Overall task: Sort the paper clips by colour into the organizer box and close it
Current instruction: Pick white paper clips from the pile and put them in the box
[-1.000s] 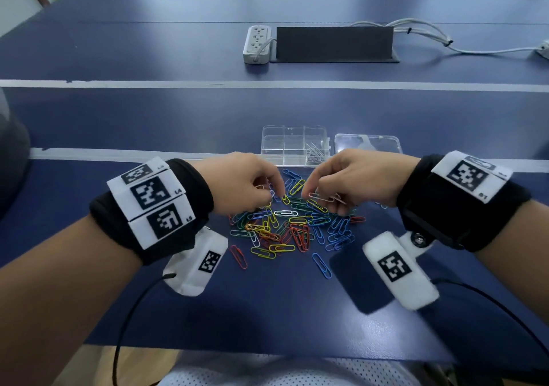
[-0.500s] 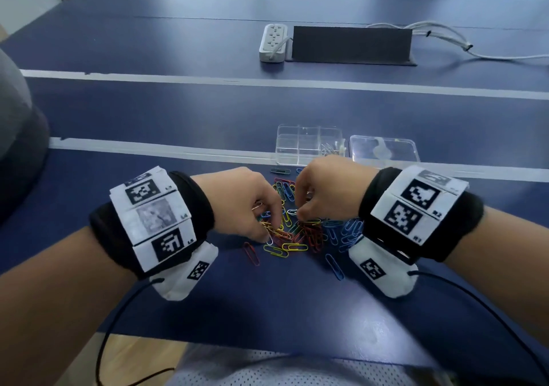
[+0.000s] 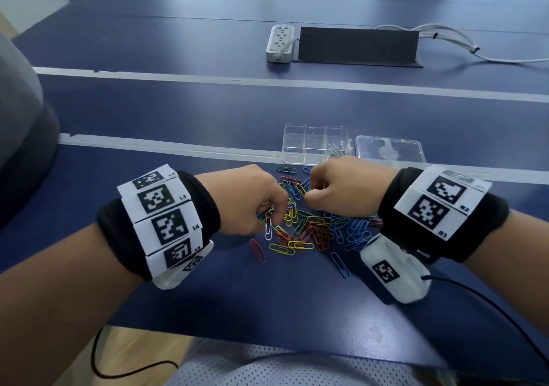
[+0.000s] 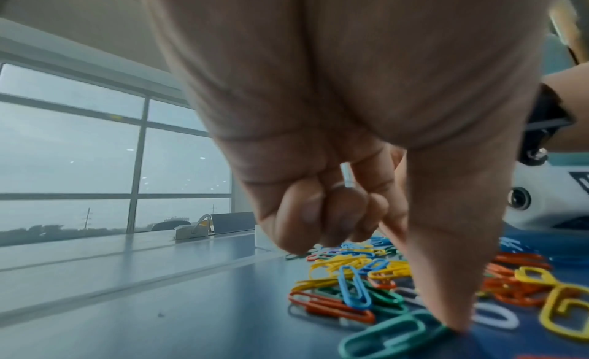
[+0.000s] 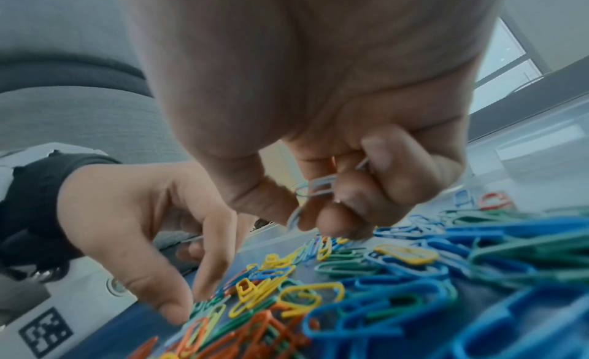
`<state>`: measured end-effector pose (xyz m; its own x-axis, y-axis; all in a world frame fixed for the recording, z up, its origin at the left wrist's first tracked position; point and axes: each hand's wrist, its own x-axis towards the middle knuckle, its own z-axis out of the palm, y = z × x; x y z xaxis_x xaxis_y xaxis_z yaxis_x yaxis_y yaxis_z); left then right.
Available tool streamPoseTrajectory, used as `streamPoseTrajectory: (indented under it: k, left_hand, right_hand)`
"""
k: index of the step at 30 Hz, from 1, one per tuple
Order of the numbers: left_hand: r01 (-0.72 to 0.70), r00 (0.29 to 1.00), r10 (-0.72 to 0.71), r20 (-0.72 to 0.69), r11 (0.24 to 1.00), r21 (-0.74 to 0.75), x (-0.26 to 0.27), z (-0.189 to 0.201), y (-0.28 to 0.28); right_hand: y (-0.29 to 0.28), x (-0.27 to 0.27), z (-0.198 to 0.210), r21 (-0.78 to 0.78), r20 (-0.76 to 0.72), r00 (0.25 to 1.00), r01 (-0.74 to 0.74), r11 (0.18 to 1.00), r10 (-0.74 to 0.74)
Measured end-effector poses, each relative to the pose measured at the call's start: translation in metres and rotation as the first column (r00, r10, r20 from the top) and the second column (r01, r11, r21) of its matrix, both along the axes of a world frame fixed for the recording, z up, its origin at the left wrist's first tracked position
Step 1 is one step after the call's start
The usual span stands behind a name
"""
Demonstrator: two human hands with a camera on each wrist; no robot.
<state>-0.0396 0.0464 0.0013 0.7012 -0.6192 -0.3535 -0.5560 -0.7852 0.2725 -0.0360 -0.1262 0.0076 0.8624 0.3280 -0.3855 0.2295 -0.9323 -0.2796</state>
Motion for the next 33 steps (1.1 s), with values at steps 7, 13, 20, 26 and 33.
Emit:
streamPoseTrajectory:
  k: [7,13,20,26,33]
  left_hand:
    - [0.024,1.000,-0.026,0.017,0.994,0.107,0.004,-0.001,-0.003]
    - [0.077,0.997,-0.077,0.006,0.993,0.091,0.001,0.001,-0.004]
    - [0.033,0.998,-0.033,-0.051,0.999,0.000,0.003,0.001,-0.008]
    - [-0.183,0.983,0.181,-0.040,0.981,-0.067,0.015,0.016,-0.019]
    - [-0.280,0.958,0.286,-0.001,0.938,-0.204,0.054,0.029,-0.053]
  right_hand:
    - [-0.006,0.003,0.001,0.087,-0.060,0.997,0.044,0.995,-0.039]
    - [-0.019,0.009,0.004,0.185,-0.094,0.993,0.090,0.979,-0.074]
    - [-0.041,0.031,0.006,0.392,-0.297,0.920,0.360,0.847,-0.254]
    - [-0.055,0.050,0.013,0.479,-0.308,0.911,0.398,0.782,-0.275]
    - [-0.047,0.069,0.018,0.320,-0.093,0.918,0.393,0.862,-0.385]
